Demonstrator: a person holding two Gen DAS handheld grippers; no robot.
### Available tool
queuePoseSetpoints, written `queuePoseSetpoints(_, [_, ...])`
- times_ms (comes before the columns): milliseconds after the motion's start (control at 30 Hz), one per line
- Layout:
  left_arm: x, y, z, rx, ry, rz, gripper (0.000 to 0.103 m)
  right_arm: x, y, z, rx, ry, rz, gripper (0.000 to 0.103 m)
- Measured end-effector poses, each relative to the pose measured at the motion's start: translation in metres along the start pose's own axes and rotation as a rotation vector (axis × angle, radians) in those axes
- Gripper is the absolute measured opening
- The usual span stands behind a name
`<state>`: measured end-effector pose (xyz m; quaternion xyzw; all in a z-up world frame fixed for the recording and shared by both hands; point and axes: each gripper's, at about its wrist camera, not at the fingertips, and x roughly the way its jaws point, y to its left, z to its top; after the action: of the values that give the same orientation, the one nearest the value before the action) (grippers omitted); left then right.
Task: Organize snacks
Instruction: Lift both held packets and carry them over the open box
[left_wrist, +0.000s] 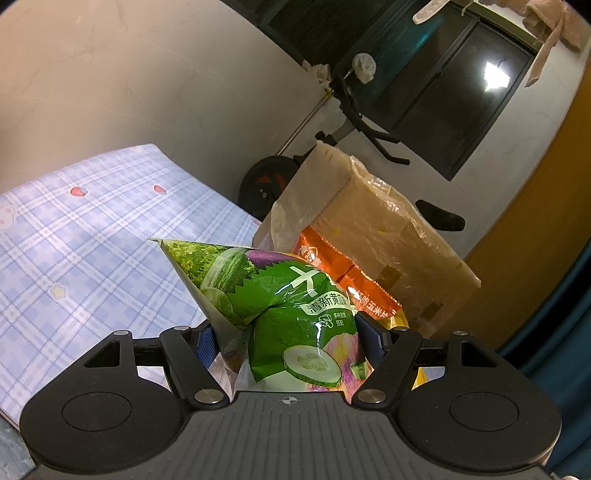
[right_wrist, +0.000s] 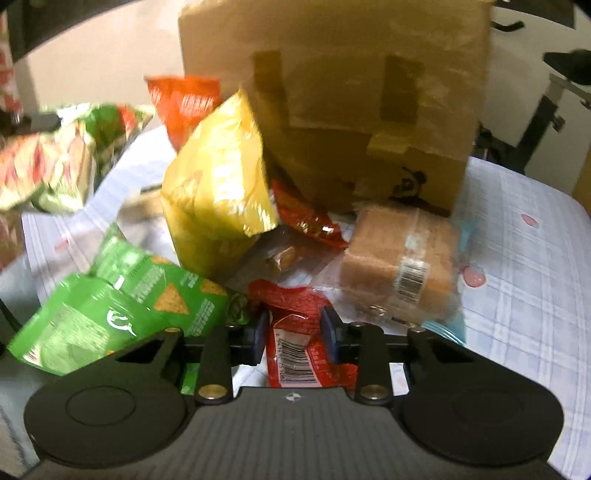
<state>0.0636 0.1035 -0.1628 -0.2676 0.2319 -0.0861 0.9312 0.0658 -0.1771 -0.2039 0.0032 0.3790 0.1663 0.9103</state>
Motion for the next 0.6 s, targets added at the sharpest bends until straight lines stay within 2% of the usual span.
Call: queuePoseSetpoints(600, [-0.032,-0.023,0.027,0.093,-0.122,-0.035,0.075,-0.067,0.0,0.026,0.079,-0.224,0.035,0.03])
